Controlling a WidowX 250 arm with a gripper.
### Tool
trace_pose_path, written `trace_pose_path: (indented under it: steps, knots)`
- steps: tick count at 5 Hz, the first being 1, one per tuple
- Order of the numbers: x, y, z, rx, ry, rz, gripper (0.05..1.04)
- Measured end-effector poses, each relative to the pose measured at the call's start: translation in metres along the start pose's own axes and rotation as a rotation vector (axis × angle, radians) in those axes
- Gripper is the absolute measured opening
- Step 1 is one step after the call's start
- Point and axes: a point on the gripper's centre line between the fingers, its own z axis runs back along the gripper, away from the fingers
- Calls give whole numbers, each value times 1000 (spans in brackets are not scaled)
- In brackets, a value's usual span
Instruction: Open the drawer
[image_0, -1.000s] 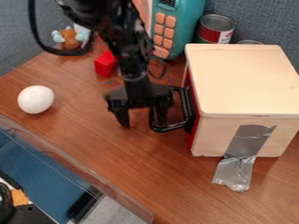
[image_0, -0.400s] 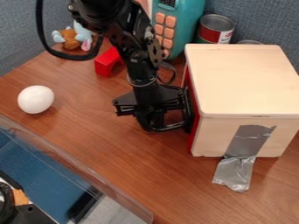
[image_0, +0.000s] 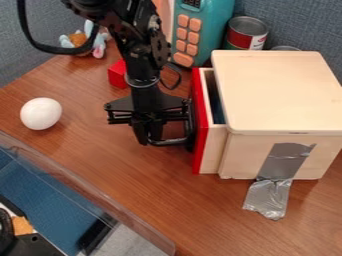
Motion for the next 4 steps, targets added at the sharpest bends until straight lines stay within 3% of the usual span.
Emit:
trace_pose_path:
  steps: [1, 4]
  knots:
    - [-3, 18, 1, 54, 54, 32, 129]
    - [-2, 36, 6, 129, 137, -13, 129]
